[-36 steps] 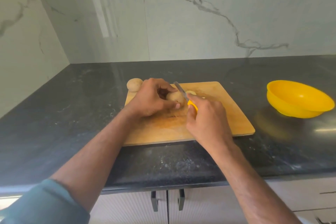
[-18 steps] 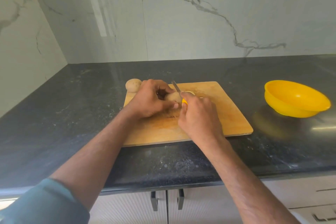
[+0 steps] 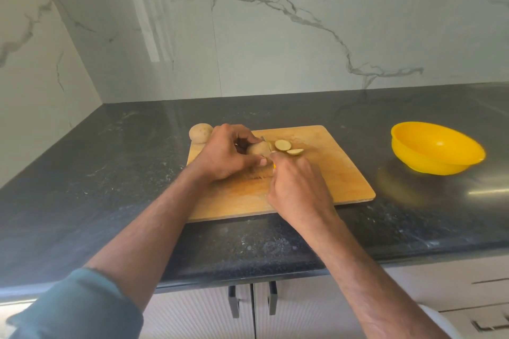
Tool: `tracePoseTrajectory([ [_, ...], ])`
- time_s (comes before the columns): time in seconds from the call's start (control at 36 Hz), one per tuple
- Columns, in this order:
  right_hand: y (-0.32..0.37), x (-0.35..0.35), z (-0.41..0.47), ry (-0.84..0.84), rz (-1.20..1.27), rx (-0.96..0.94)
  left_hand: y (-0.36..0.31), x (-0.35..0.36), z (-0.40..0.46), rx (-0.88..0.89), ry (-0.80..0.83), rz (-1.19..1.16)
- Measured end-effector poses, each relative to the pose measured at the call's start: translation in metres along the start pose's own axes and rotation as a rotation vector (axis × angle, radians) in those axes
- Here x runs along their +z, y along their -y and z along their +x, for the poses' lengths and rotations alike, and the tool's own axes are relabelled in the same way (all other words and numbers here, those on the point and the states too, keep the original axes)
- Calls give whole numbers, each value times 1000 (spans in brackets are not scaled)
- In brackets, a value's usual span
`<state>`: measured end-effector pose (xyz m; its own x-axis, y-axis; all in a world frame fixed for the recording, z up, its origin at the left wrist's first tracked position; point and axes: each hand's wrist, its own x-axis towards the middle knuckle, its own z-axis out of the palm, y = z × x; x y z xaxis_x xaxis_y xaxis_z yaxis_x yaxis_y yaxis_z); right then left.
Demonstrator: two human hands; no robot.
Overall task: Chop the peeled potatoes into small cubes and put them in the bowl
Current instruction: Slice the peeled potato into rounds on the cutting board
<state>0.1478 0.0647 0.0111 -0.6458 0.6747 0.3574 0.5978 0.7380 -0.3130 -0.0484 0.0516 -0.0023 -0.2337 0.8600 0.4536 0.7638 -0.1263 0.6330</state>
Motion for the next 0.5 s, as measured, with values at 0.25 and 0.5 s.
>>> tracePoseTrajectory([
  [0.25, 1, -8, -9, 62, -53, -7, 1, 1, 0, -17, -2, 17],
  [0.5, -17, -6, -20, -23, -10, 2, 4, 1, -1, -53, -32, 56],
])
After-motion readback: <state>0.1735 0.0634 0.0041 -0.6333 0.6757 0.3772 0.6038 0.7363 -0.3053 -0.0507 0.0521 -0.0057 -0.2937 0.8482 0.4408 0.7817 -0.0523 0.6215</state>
